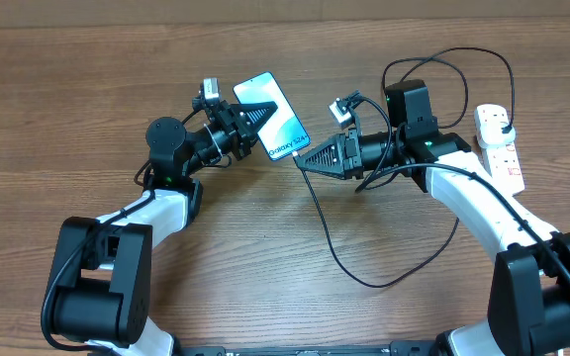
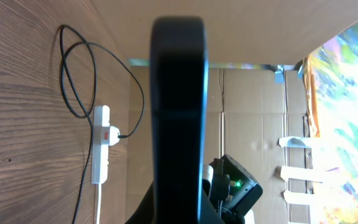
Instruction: Plug charger to phone and switch on socket
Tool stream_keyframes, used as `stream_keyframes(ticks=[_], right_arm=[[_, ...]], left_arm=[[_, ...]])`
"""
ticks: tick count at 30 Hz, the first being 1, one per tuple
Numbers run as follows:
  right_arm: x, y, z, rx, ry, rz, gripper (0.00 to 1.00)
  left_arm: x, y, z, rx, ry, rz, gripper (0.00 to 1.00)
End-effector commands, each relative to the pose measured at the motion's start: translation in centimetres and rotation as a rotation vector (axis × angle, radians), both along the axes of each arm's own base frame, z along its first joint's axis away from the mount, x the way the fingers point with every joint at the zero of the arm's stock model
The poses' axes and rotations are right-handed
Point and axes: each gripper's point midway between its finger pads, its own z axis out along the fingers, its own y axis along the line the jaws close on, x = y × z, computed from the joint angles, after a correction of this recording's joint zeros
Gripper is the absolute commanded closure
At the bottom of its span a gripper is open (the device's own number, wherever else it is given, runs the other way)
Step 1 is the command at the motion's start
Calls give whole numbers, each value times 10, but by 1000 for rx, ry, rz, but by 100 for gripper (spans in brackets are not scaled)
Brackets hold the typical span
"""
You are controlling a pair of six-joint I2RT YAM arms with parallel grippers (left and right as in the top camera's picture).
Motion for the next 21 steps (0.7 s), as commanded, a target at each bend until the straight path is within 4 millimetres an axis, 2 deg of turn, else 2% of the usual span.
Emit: stream_keyframes(ticks=[1,21], right_arm=[[-2,0,8,-4,-28,-7,96],[-5,1,6,-9,-10,-3,96]], left_arm=[[-3,-3,10,0,-36,-13,96],[-3,-3,10,0,-35,-13,95]])
